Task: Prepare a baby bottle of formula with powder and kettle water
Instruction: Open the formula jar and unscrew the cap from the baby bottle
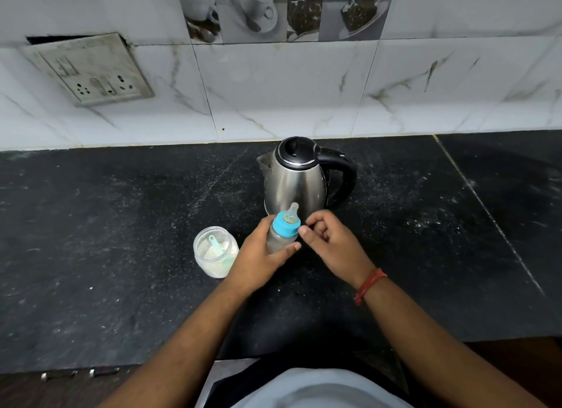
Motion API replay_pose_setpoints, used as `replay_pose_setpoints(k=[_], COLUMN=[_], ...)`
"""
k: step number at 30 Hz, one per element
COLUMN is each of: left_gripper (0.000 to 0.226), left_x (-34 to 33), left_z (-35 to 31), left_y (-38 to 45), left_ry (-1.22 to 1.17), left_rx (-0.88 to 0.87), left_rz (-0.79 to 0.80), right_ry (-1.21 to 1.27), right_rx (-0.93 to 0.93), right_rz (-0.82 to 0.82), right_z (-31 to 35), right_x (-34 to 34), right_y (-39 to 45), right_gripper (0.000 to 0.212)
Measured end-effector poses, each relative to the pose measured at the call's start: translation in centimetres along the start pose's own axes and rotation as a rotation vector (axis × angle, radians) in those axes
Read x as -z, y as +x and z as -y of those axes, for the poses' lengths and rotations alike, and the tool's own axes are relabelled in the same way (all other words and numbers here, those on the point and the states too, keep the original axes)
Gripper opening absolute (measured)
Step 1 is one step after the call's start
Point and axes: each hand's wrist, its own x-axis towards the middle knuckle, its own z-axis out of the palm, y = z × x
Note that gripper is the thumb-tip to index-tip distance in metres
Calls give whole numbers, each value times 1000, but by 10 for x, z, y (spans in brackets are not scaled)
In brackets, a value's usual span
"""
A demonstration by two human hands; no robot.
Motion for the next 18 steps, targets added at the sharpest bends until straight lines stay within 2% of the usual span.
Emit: replay_pose_setpoints(k=[3,6,9,14,18], left_gripper=[49,59,51,43,42], left_x=[-2,-2,-1,1,4], left_z=[-9,-16,-23,-27,-32], left_y=[1,2,4,6,5], left_ry=[97,201,251,217,90], left_rx=[-53,-93,-133,-107,-60], left_rz=[-9,-7,-32,-5,43], right_ry=[13,-11,-41,11,84], right_rx=[2,-19,-5,42,86], right_rz=[-3,-69,-138,-179,-165], right_z=[19,30,38,45,49], right_x=[-11,-14,-16,-18,-17], right_y=[1,4,6,10,13], right_gripper=[35,43,47,30,29])
